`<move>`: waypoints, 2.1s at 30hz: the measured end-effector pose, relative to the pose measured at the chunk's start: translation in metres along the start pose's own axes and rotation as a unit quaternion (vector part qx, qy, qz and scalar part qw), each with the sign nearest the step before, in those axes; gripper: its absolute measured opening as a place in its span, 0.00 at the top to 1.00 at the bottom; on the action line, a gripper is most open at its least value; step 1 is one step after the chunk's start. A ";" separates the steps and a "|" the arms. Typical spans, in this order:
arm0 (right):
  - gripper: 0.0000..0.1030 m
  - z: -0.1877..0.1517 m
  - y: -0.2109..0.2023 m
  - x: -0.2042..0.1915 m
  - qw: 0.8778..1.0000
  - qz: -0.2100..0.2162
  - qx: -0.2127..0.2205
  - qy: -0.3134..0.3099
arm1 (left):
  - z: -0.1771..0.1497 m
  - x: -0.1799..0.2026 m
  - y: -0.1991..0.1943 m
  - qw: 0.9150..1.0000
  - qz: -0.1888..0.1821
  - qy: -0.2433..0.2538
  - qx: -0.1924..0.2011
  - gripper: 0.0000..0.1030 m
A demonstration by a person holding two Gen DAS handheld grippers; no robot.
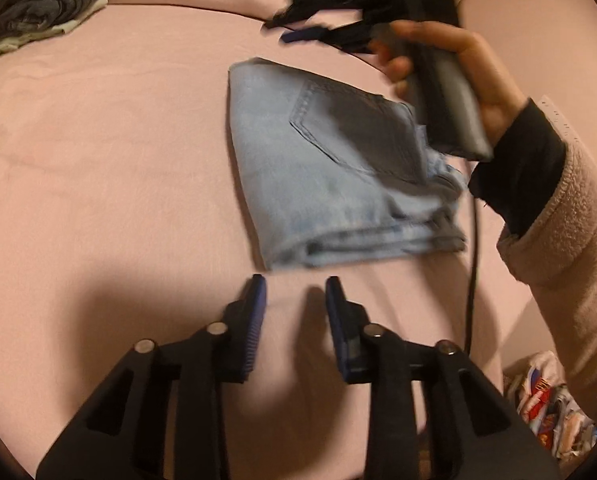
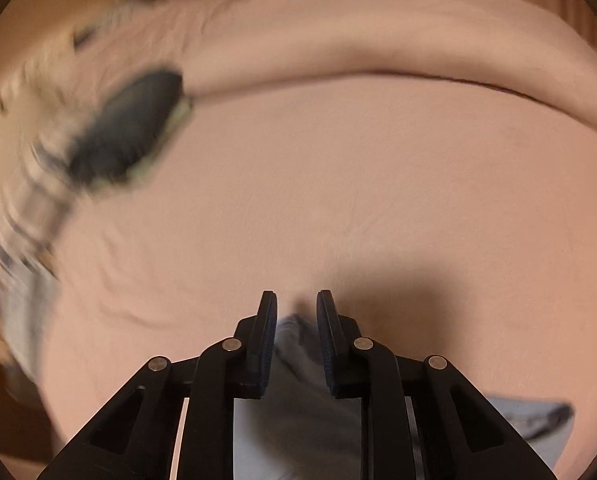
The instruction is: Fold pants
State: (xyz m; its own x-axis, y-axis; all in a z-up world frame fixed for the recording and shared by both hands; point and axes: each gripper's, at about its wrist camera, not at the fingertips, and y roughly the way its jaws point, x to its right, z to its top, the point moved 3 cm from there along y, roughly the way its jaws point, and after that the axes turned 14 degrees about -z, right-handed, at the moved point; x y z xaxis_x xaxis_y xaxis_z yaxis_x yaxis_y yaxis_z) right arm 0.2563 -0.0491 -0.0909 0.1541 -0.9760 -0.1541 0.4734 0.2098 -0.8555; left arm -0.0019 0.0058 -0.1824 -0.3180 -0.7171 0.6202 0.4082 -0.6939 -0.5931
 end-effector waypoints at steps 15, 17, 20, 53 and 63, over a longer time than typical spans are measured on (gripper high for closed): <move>0.71 -0.177 -0.088 0.042 0.981 -0.054 0.049 -0.177 | 0.047 -0.017 -0.019 0.998 0.027 -0.032 0.039 0.43; 0.71 -0.187 -0.084 0.046 0.982 -0.063 0.072 -0.162 | 0.053 -0.019 -0.019 0.998 0.032 -0.038 0.045 0.36; 0.69 -0.186 -0.111 0.062 0.988 -0.027 0.103 -0.114 | 0.063 -0.024 -0.022 0.997 0.031 -0.051 0.056 0.30; 0.15 -0.168 -0.088 0.184 0.973 0.097 0.018 0.211 | 0.096 -0.038 0.032 0.988 -0.073 -0.135 0.020 0.19; 0.14 -0.158 -0.084 0.168 0.985 0.023 0.053 0.160 | 0.094 -0.025 0.041 0.995 -0.038 -0.089 0.012 0.19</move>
State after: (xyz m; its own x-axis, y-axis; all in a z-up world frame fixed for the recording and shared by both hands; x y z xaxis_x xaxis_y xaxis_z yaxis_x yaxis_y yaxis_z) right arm 0.1058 -0.2399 -0.1233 -0.0963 -0.9303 -0.3538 0.5633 0.2421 -0.7900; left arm 0.1037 0.0014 -0.1743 -0.1935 -0.6387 0.7447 0.4099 -0.7423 -0.5301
